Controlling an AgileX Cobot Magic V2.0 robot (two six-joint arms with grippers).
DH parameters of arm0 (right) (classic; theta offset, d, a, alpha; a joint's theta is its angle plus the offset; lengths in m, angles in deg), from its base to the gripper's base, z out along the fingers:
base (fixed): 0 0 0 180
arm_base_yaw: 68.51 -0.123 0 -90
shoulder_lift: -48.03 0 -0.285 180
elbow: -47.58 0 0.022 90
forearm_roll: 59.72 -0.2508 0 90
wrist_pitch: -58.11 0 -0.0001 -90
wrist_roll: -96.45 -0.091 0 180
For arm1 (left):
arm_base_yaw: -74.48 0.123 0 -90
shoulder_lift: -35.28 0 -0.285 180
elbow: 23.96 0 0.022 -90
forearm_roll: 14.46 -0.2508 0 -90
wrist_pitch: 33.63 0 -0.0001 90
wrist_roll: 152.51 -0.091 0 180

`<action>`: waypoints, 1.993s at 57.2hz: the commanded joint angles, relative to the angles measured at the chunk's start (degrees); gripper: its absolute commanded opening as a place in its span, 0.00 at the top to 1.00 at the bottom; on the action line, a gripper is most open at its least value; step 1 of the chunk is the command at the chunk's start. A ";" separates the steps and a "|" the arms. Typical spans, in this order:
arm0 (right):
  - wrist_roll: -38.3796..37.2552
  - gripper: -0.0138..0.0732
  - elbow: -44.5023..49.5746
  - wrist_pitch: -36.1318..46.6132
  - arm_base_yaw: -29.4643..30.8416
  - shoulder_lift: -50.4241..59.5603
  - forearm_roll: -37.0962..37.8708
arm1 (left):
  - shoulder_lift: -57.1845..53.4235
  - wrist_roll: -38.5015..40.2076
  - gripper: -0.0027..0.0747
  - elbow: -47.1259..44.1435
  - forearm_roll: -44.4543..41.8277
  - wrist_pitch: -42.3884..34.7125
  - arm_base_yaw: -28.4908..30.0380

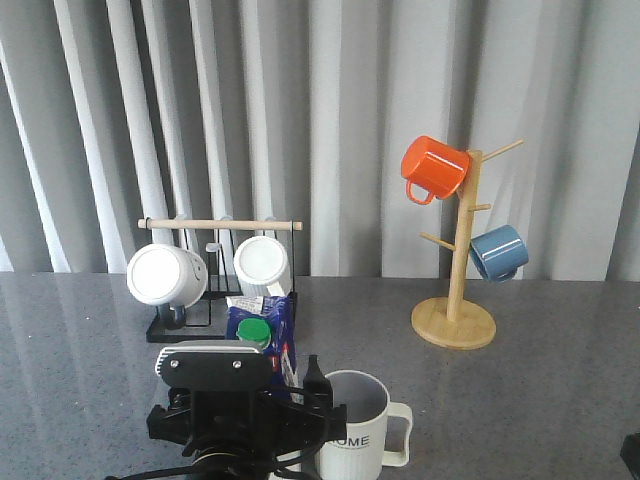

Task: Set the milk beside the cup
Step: 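Carry the milk carton with the left gripper and lower it beside the mug, then open the left gripper and raise it off the carton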

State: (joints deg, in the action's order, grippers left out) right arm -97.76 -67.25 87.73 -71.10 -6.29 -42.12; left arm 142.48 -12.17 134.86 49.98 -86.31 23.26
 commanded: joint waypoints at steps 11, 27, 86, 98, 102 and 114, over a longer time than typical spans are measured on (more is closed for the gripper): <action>0.37 0.85 -1.87 3.98 0.22 0.40 -0.15 | -2.59 0.38 0.23 1.10 -2.67 -3.11 -0.29; 0.37 0.85 -1.87 3.98 0.22 0.40 -0.15 | -3.53 4.08 0.32 1.10 -7.17 -3.83 -0.29; 0.37 0.85 -1.87 4.04 0.22 0.40 -0.15 | -39.49 -21.83 0.33 -3.17 -13.87 8.46 -0.18; 0.37 0.85 -1.87 3.99 0.22 0.40 -0.15 | -41.99 -18.44 0.33 -9.81 -4.84 -4.40 -0.18; 0.37 0.85 -1.87 3.99 0.22 0.40 -0.15 | -41.99 -18.06 0.33 -10.39 -5.19 -5.53 -0.18; 0.37 0.85 -1.87 3.99 0.22 0.40 -0.15 | -42.36 -18.06 0.33 -10.19 -7.16 -3.07 -0.18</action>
State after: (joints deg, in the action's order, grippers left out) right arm -97.76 -67.25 87.73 -71.10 -6.29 -42.12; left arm 101.39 -30.76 123.29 46.50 -88.80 23.31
